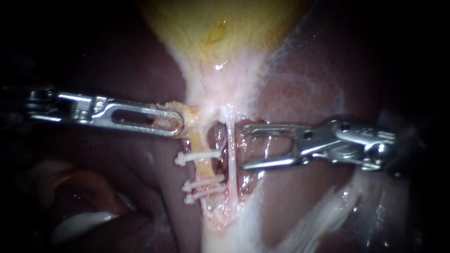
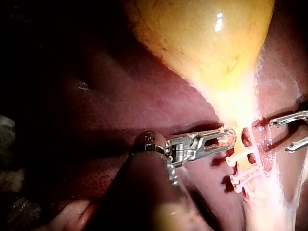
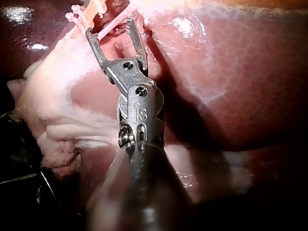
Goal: Going back third clip left tube
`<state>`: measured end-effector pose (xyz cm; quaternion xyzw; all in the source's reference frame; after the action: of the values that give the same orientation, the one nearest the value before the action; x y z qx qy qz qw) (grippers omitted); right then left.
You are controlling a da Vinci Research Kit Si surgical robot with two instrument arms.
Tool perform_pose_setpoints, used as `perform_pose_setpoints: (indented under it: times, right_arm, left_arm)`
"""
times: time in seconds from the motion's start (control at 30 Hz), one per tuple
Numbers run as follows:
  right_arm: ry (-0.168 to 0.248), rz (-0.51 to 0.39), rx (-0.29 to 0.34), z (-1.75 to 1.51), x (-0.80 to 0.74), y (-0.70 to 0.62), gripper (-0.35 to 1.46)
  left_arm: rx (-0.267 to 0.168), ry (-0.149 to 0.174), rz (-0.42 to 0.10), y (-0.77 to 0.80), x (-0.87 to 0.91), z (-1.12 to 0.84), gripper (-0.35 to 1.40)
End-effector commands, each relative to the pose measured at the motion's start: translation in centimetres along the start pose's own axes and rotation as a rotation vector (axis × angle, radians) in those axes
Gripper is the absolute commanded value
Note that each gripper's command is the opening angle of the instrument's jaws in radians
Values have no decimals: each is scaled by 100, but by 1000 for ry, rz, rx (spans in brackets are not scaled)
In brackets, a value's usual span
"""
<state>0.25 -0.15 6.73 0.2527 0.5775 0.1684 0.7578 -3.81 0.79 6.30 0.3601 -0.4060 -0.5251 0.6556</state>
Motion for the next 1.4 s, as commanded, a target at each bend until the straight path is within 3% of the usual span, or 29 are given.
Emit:
perform_pose_setpoints:
  times: [0.03,0.2,0.57,1.13,1.4]
  right_arm:
    - [-1,-16,4,-6,1,-1,50]
    - [-3,-50,15,-25,1,-4,50]
    - [-5,-103,31,-26,1,-4,50]
    - [-6,-128,33,-33,8,-3,50]
    - [-5,-127,34,-33,10,-4,50]
  left_arm:
    - [0,0,0,0,0,0,-35]
    - [0,0,0,1,0,1,-35]
    - [-2,-2,2,5,0,7,-35]
    - [-15,-8,9,38,-7,43,-35]
    - [-17,-6,10,36,-4,46,-35]
